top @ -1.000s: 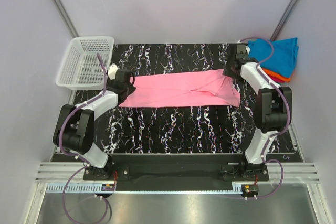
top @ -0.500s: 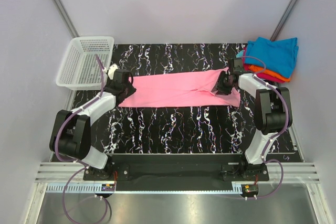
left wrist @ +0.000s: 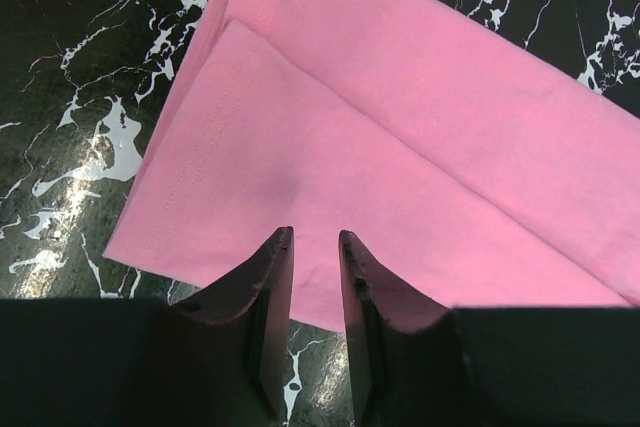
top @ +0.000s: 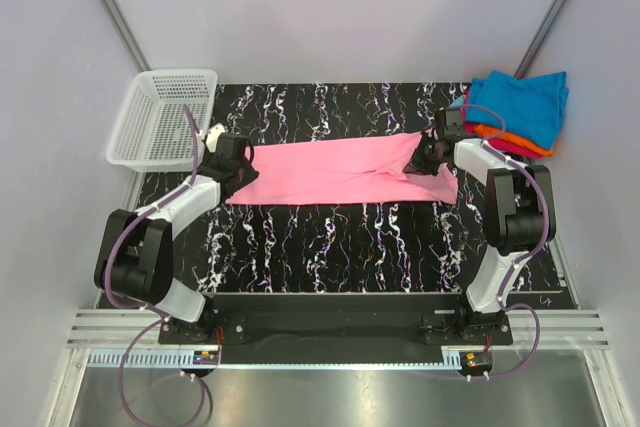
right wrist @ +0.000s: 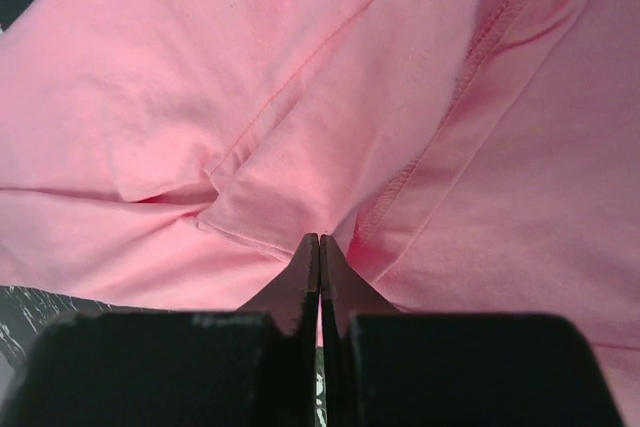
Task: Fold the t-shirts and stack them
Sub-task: Fold the tshirt
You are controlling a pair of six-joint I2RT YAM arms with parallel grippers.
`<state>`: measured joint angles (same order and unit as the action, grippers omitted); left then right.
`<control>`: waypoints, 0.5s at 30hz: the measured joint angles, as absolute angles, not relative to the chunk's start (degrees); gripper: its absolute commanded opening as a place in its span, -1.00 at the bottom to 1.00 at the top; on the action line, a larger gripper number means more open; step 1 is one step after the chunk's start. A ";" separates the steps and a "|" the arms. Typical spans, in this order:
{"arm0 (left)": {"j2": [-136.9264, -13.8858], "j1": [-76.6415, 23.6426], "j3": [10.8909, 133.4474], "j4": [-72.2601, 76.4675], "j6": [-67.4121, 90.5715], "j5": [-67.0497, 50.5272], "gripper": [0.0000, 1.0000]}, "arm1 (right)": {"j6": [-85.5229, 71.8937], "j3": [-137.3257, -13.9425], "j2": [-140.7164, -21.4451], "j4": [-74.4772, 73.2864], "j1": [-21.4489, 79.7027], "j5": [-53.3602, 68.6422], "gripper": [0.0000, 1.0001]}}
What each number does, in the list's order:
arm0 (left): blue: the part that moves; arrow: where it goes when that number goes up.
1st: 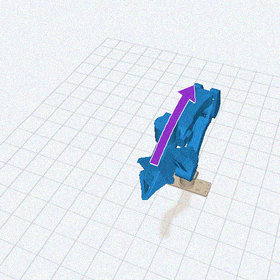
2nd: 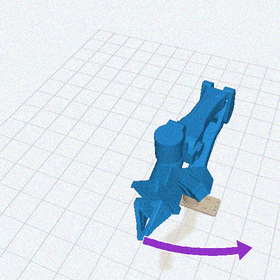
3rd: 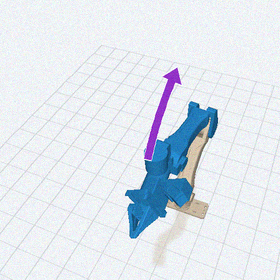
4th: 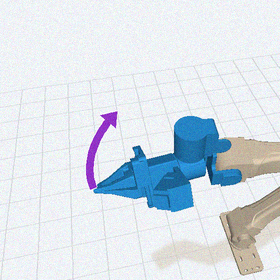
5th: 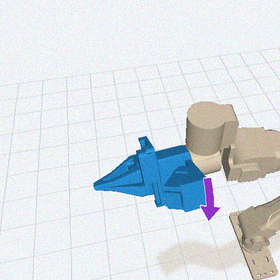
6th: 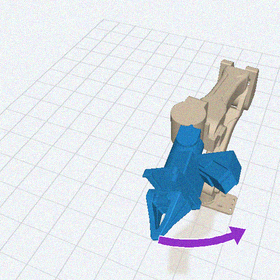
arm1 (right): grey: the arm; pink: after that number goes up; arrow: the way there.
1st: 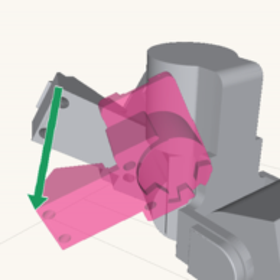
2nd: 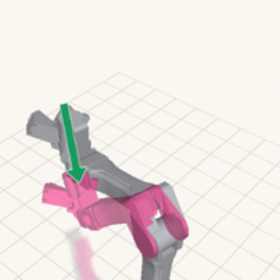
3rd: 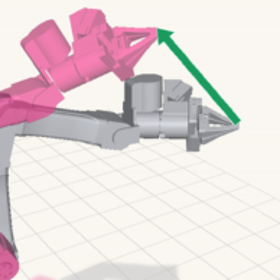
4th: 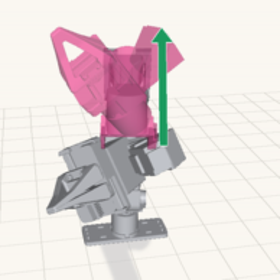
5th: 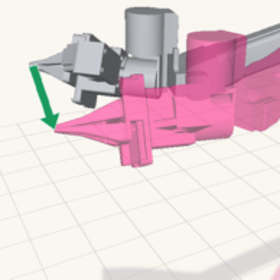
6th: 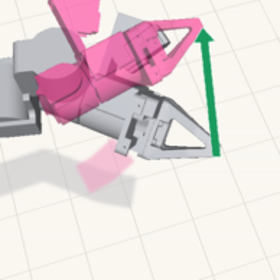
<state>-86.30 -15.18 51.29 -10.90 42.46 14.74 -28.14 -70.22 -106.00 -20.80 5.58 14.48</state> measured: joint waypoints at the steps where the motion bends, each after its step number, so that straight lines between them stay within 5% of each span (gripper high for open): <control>1: -86.30 -15.18 51.29 -10.92 42.46 14.74 -0.42 | -28.12 -70.48 -106.00 -20.84 5.58 14.52 -1.00; 10: -86.30 -15.18 51.31 -11.14 42.24 14.72 -0.42 | -26.55 -80.18 -108.77 -20.69 5.63 16.47 -1.00; 15: -86.30 -15.18 51.72 -11.22 41.98 14.72 -0.42 | -26.35 -82.28 -109.58 -21.43 5.63 13.56 -0.48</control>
<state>-86.30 -15.18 51.72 -11.22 41.98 14.72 -26.35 -82.28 -109.58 -21.43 5.63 13.56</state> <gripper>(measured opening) 0.293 0.149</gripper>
